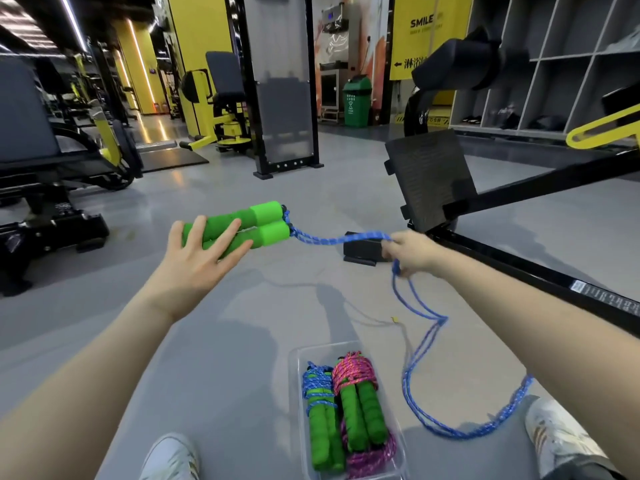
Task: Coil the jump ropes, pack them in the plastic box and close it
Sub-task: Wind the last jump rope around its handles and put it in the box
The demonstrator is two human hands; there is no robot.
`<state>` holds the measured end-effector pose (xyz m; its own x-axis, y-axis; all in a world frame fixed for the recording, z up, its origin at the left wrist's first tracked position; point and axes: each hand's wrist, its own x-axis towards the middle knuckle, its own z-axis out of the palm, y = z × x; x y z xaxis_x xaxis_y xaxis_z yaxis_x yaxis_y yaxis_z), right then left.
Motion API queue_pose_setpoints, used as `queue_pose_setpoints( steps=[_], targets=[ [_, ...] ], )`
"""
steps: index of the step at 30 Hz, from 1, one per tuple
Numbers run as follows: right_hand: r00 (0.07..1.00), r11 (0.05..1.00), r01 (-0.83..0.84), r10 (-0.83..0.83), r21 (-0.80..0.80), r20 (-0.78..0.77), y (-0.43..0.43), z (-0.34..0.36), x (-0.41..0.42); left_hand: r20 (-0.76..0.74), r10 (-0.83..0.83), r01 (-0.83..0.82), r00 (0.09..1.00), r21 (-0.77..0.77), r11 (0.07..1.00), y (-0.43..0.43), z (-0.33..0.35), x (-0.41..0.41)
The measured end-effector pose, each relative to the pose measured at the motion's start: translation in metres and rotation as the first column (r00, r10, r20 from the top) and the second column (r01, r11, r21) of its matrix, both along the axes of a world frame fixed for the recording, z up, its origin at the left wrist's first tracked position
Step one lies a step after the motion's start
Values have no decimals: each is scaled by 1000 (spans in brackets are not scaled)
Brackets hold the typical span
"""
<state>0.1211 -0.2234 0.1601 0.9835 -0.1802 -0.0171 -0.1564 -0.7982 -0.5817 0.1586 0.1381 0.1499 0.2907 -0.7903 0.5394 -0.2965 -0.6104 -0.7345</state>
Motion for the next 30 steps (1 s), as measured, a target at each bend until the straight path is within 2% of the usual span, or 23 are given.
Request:
queue_pose_setpoints(
  steps=[1,2,3,4,6,7,8,10,13,15,17,19,21,24,27,29,30],
  targets=[
    [996,978,18,-35,206,79,10,15,8,-6,39,-40,999,-59,997,2,1,1],
    [982,938,25,-87,345,165,19,34,15,-19,71,-73,997,-114,991,5,2,2],
    [954,922,14,-128,386,272,27,53,22,-31,96,-100,995,-158,982,8,2,2],
    [904,945,-1,-140,328,405,35,75,29,-40,114,-119,993,-189,975,13,4,1],
    [768,997,36,-72,70,636,45,115,36,-56,134,-143,989,-228,963,21,3,0],
    [716,997,70,-18,-46,698,50,130,38,-58,149,-159,987,-243,957,27,3,-1],
    [702,987,96,24,-127,712,54,138,40,-55,162,-171,985,-260,950,35,2,-2],
    [779,960,140,45,-243,626,58,133,40,-44,183,-188,982,-296,937,53,1,-3],
    [954,899,153,-25,-409,300,56,84,31,-23,211,-208,977,-303,930,73,1,-5],
    [990,901,121,-77,-416,122,54,46,22,-16,221,-219,975,-242,945,79,1,-7],
    [993,920,121,-118,-372,30,51,17,17,-18,226,-225,974,-194,955,80,-2,-8],
    [987,935,156,-161,-318,8,49,-1,15,-14,212,-211,977,-174,962,78,-4,-9],
    [975,925,223,-217,-308,55,46,-10,13,-22,201,-202,979,-171,964,77,-7,-8],
    [940,897,342,-323,-282,112,28,-15,9,-78,268,-278,960,-313,908,88,-9,-5],
    [949,931,309,-314,-195,1,-4,-26,2,-188,325,-375,927,-479,793,111,-14,-5],
    [958,954,264,-276,-142,-77,-15,-31,-4,-169,301,-344,939,-497,796,116,-23,-8],
    [964,970,242,-244,-32,-109,-12,-30,-6,-141,275,-309,951,-474,825,112,-27,-9]
  ],
)
